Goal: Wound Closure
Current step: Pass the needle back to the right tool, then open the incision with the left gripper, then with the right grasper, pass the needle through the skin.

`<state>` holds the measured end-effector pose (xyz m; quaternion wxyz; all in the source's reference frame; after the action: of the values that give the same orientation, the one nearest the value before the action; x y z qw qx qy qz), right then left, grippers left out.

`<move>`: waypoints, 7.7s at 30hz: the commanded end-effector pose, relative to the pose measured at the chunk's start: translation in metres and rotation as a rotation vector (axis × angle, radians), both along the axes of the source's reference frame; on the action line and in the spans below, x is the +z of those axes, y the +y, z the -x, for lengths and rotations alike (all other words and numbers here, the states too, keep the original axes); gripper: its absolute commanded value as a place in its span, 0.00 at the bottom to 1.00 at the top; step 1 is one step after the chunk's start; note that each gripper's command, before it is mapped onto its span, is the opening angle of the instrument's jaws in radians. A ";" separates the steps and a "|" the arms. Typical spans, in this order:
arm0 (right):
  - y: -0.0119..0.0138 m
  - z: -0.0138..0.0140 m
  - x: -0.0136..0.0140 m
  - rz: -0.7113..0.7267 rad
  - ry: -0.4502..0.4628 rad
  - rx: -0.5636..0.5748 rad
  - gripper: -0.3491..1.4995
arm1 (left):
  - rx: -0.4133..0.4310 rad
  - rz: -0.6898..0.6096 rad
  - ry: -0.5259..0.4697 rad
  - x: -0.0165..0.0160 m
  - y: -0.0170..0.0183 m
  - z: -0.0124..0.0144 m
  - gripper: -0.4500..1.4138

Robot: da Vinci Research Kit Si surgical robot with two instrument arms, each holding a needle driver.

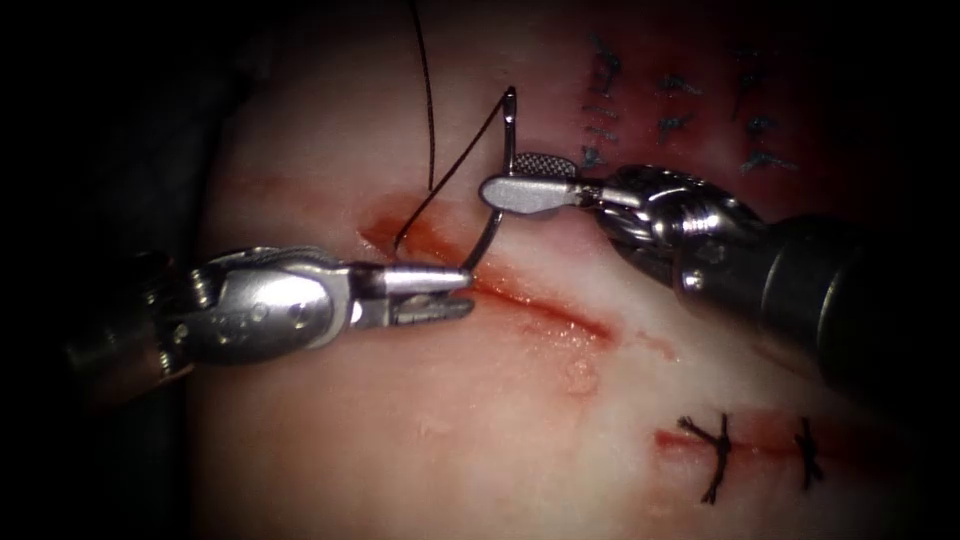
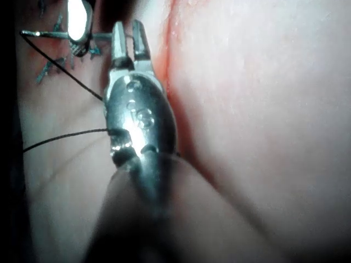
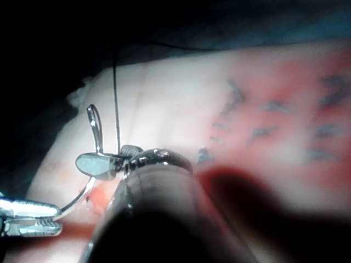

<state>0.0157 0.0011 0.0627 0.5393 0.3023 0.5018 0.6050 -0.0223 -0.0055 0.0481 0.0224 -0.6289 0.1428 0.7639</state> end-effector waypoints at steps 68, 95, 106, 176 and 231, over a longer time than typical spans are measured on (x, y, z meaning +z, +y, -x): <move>0.0014 -0.0029 0.0003 0.164 -0.306 0.095 0.00 | 0.301 -0.568 0.483 0.0119 0.0019 -0.0062 0.05; 0.0006 -0.0026 0.0010 0.275 -0.318 0.028 0.00 | 0.355 -0.550 0.502 0.0137 0.0053 -0.0019 0.05; 0.0012 -0.0026 0.0025 0.329 -0.344 0.009 0.00 | 0.586 -0.551 0.743 0.0143 0.0044 -0.0012 0.30; -0.0009 -0.0109 0.0093 0.963 -0.762 -0.137 0.00 | 0.276 -0.549 0.628 0.0060 0.0057 -0.0079 0.51; -0.0007 -0.0105 0.0095 0.711 -0.540 -0.090 0.00 | 0.001 -0.548 0.453 0.0082 -0.0078 -0.0063 0.31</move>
<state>0.0257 0.0000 0.0717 0.7469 -0.0476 0.5067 0.4280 -0.0155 -0.0138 0.0560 0.1604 -0.4134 -0.0669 0.8938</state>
